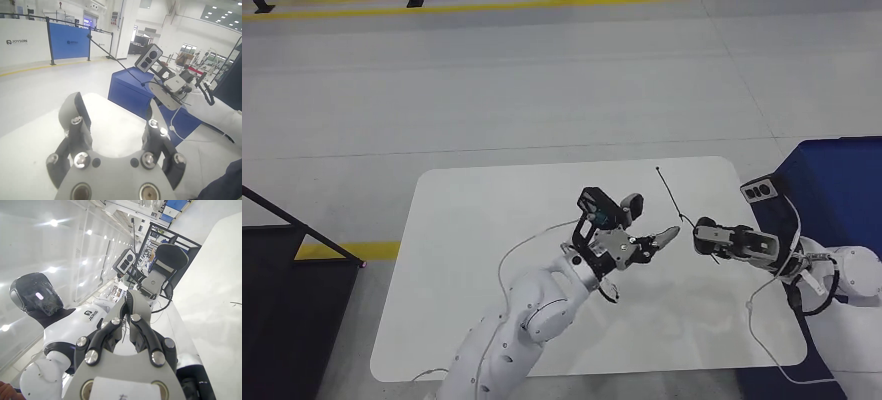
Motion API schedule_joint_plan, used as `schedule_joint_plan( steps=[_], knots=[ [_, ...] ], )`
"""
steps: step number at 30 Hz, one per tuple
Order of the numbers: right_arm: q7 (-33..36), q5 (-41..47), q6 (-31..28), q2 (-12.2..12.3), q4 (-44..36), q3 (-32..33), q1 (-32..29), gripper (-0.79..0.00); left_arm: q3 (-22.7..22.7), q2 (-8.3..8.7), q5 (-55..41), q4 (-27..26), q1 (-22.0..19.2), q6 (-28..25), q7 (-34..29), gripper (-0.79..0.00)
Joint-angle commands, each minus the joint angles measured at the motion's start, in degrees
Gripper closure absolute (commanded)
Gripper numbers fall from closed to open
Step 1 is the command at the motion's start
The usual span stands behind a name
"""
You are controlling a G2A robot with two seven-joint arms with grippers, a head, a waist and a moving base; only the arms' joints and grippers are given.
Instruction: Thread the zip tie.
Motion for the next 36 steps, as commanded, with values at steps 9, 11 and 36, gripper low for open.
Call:
schedule_joint_plan(
  steps=[9, 11, 36],
  knots=[
    [0.00, 0.00, 0.00, 0.00, 0.00, 0.00, 0.00, 0.000, 0.74, -0.44, -2.73, -0.04, -0.70, -0.12, -1.80, -0.342],
    [0.00, 0.00, 0.00, 0.00, 0.00, 0.00, 0.00, 0.000, 0.80, -0.44, -3.04, -0.17, -0.59, -0.47, -2.28, -0.326],
    [-3.09, -7.03, -6.37, -0.30, -1.73, -0.25, -1.09, 0.000, 0.04, -0.36, -4.67, -1.82, 1.44, -0.46, -2.44, -0.323]
  ],
)
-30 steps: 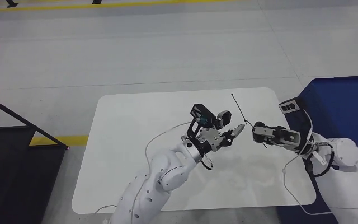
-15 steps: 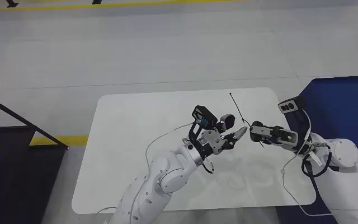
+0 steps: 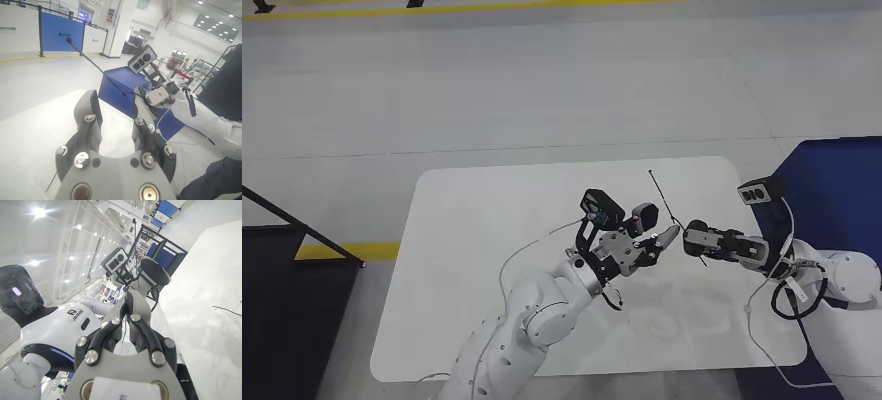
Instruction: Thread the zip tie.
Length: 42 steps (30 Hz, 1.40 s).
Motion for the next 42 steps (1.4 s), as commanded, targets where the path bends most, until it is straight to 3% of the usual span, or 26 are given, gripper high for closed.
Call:
schedule_joint_plan(
  steps=[1, 22, 42],
  knots=[
    [-0.02, -0.12, -0.25, -0.02, 0.12, -0.04, -0.05, 0.000, 0.17, -0.03, 0.04, -0.02, 0.06, -0.06, 0.04, -0.323],
    [0.49, -1.39, -1.17, -0.08, 0.74, -0.34, 0.00, 0.000, 0.69, -0.27, 1.44, -0.17, -0.06, 0.48, 1.18, -0.305],
    [0.72, -1.47, -0.26, -0.04, -0.14, -0.02, -0.72, 0.000, 1.53, -0.14, 11.24, -1.05, 1.00, 1.49, 5.70, -0.289]
  ],
)
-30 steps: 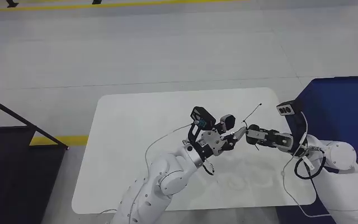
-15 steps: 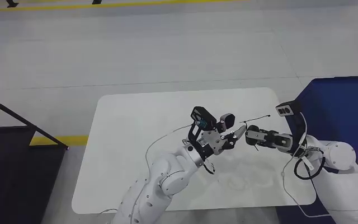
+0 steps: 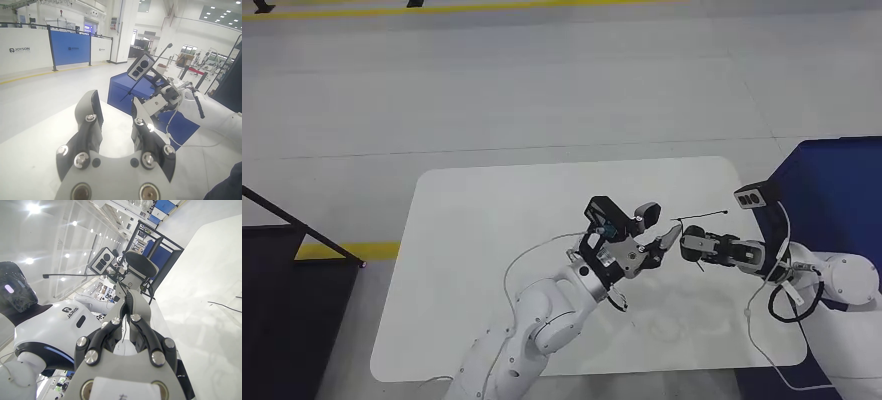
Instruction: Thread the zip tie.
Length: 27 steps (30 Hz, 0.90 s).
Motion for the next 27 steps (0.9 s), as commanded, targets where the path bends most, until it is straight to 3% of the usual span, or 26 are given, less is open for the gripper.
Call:
schedule_joint_plan(
  steps=[1, 9, 21, 27],
  knots=[
    [-0.07, -0.02, 0.01, 0.00, -0.12, 0.03, -0.10, 0.000, 0.10, -0.01, 0.28, -0.01, 0.08, -0.23, 0.30, -0.286],
    [-0.46, -0.20, 0.18, 0.00, -0.60, 0.24, -0.60, 0.000, -0.24, -0.02, 0.95, -0.14, 0.46, -0.24, 1.65, -0.231],
    [-0.70, -0.49, 0.66, 0.00, -1.15, 0.32, -1.06, 0.000, -0.43, 0.07, 2.95, -0.35, 0.96, -0.76, 2.60, -0.240],
    [-0.72, -0.37, 0.80, -0.01, -1.31, 0.33, -1.22, 0.000, -0.41, 0.09, 3.44, -0.42, 1.15, -1.41, 3.02, -0.209]
  ],
)
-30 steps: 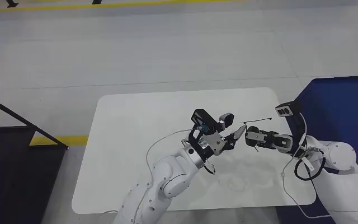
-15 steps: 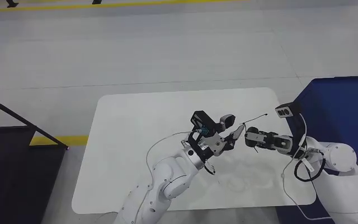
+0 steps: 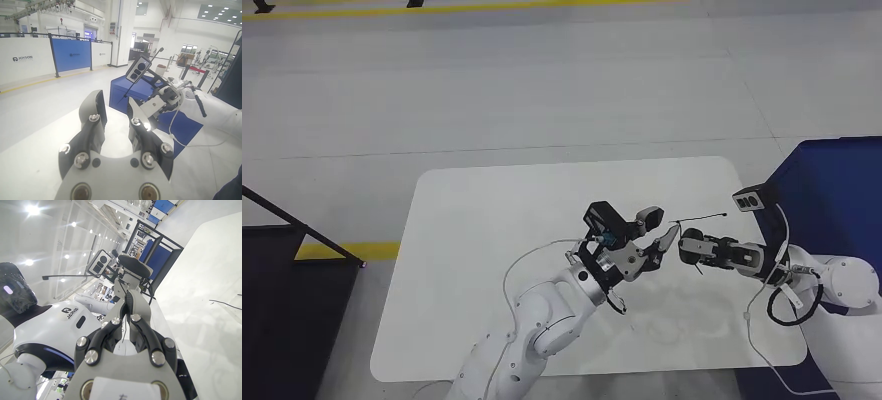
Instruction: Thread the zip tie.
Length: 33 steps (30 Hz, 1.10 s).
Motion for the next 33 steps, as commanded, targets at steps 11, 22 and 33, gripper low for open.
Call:
schedule_joint_plan(
  steps=[11, 22, 33],
  knots=[
    [0.06, -0.29, 0.26, 0.00, -0.24, -0.03, -0.20, 0.000, 0.22, -0.10, 1.37, 0.12, -0.13, 0.27, 0.25, -0.179],
    [0.28, -0.36, 0.79, 0.02, -0.30, -0.12, -0.11, 0.000, 0.24, -0.13, 2.18, -0.06, -0.07, 0.09, -0.06, -0.083],
    [0.62, 0.16, 2.15, 0.03, -0.35, -0.30, -0.02, 0.000, 0.00, 0.03, 3.19, -0.71, 0.40, -0.59, -0.73, -0.163]
  ],
)
